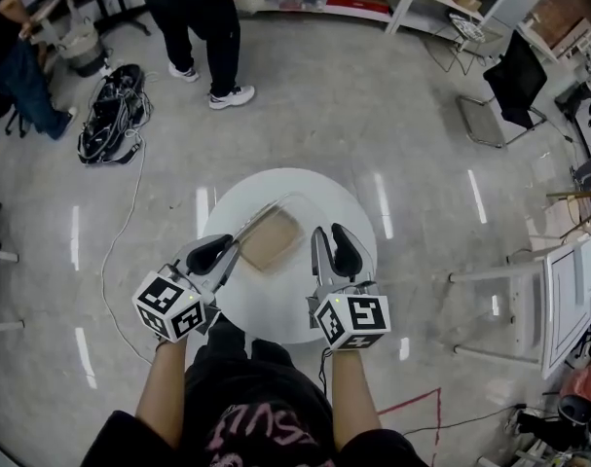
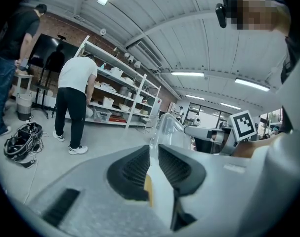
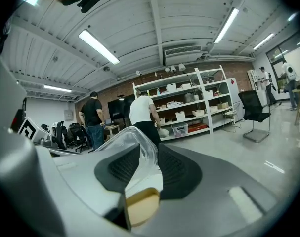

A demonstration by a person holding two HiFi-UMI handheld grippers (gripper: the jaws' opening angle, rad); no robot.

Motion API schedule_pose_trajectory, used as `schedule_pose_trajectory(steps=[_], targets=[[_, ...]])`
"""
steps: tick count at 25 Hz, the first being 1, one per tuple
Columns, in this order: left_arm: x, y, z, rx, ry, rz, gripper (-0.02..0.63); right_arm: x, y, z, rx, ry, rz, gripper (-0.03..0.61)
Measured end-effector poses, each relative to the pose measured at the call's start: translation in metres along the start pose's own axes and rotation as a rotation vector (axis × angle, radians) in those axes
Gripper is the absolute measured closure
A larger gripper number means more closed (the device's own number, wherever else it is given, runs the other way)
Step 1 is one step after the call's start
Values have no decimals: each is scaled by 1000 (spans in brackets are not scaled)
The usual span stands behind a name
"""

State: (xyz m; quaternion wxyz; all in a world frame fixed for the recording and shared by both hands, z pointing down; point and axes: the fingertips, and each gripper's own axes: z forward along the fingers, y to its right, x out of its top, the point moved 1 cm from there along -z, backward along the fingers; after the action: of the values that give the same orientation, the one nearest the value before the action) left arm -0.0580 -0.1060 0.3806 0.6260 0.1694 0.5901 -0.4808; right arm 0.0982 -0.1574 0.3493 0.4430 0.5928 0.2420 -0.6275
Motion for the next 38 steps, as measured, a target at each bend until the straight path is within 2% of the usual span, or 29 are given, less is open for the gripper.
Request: schedule_pose_trajectory(steps=[22,38], targets=[[41,47,-36,11,100,91,563,53,-22,-48,38,114,-46,454],[54,70,-48,6,117,130,563,72,-27,-69,53,142,-62,454]])
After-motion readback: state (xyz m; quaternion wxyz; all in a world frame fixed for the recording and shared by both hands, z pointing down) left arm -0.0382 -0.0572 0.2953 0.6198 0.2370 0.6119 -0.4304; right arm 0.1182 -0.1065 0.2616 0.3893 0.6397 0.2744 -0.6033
